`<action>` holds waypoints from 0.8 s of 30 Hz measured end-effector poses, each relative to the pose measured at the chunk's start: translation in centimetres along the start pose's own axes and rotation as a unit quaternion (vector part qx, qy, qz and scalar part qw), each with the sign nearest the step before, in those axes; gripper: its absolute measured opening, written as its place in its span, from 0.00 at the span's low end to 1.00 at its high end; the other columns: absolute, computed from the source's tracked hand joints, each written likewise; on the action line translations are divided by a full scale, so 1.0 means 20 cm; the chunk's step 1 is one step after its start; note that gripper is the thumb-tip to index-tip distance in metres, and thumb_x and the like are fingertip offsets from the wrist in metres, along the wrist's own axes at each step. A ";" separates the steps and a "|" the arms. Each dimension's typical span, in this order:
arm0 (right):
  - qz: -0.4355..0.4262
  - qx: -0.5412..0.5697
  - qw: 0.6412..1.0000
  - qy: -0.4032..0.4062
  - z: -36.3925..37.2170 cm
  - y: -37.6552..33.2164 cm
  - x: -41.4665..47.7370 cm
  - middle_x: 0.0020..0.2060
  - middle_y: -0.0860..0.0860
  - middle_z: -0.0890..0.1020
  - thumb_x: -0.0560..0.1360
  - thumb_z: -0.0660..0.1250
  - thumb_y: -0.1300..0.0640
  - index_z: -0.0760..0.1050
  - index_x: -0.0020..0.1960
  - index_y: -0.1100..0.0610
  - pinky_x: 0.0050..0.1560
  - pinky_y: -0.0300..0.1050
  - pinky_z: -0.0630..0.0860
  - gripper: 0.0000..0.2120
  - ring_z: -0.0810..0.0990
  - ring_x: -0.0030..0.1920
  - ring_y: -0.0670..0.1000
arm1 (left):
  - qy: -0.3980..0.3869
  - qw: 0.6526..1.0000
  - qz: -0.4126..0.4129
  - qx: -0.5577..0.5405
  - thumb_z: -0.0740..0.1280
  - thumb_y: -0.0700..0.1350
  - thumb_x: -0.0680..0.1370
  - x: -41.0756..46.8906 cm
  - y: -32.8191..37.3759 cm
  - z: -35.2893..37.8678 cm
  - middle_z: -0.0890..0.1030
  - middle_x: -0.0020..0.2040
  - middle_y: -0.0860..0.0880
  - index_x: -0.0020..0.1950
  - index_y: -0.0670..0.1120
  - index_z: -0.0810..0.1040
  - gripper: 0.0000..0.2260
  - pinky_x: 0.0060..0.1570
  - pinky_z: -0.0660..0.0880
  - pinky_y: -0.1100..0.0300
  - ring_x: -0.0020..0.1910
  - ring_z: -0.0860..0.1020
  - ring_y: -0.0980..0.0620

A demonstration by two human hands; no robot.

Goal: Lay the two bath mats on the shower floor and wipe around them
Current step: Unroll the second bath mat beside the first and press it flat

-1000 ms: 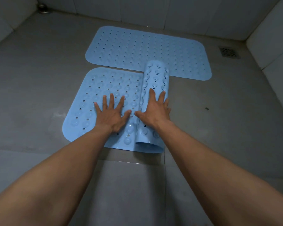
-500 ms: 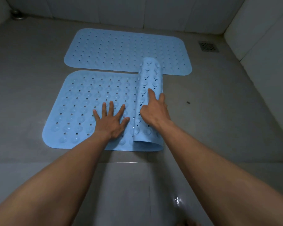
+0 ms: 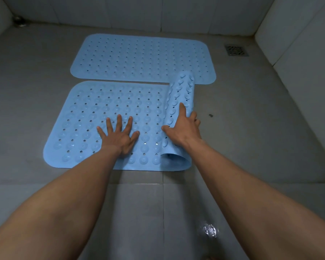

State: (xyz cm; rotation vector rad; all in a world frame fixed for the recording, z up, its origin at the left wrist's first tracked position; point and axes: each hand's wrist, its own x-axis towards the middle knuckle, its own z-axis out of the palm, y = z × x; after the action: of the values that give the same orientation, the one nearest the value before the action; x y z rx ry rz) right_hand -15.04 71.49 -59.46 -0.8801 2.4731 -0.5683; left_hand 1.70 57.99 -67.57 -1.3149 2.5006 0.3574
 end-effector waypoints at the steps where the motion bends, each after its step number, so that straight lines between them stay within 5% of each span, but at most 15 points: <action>1: -0.004 0.011 1.000 0.002 0.00 0.00 0.00 0.74 0.59 0.53 0.73 0.70 0.45 0.46 0.79 0.47 0.64 0.59 0.70 0.44 0.60 0.69 0.64 | -0.002 1.000 -0.004 0.000 0.39 0.68 0.79 0.00 -0.01 0.00 0.32 0.80 0.49 0.78 0.60 0.32 0.31 0.70 0.34 0.31 0.77 0.32 0.37; 7: 0.009 0.028 1.000 0.000 0.00 -0.01 0.02 0.75 0.58 0.53 0.75 0.64 0.50 0.52 0.78 0.48 0.67 0.58 0.65 0.36 0.62 0.70 0.65 | -0.001 1.000 -0.007 -0.001 0.39 0.68 0.79 0.03 -0.07 -0.01 0.32 0.79 0.49 0.78 0.60 0.32 0.31 0.70 0.34 0.31 0.77 0.31 0.37; 12: 0.053 -0.101 0.993 0.008 0.00 0.02 0.04 0.78 0.61 0.46 0.75 0.59 0.49 0.53 0.78 0.55 0.70 0.61 0.58 0.34 0.53 0.74 0.65 | 0.008 1.000 -0.012 0.003 0.39 0.69 0.79 0.04 -0.07 0.01 0.33 0.80 0.49 0.79 0.59 0.33 0.32 0.70 0.34 0.30 0.77 0.32 0.36; 17: 0.021 -0.152 0.988 -0.031 0.05 0.06 0.04 0.78 0.63 0.39 0.73 0.66 0.35 0.45 0.80 0.51 0.73 0.68 0.54 0.46 0.45 0.76 0.70 | 0.070 0.997 0.004 -0.022 0.44 0.59 0.82 0.04 0.11 -0.02 0.38 0.81 0.44 0.81 0.50 0.40 0.30 0.72 0.37 0.31 0.78 0.34 0.38; 24: 0.007 -0.160 0.987 -0.007 0.06 0.12 0.05 0.78 0.62 0.38 0.74 0.72 0.44 0.46 0.80 0.52 0.76 0.64 0.50 0.46 0.43 0.77 0.69 | 0.051 0.997 0.053 -0.006 0.37 0.74 0.75 0.06 0.22 0.04 0.33 0.80 0.46 0.78 0.63 0.35 0.34 0.69 0.31 0.30 0.77 0.32 0.38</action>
State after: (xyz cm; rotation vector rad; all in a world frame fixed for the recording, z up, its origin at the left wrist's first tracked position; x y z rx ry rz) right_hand -16.22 72.23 -61.94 -0.9787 2.5969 -0.1570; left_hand -2.55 59.77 -68.40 -1.2367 2.6638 0.3363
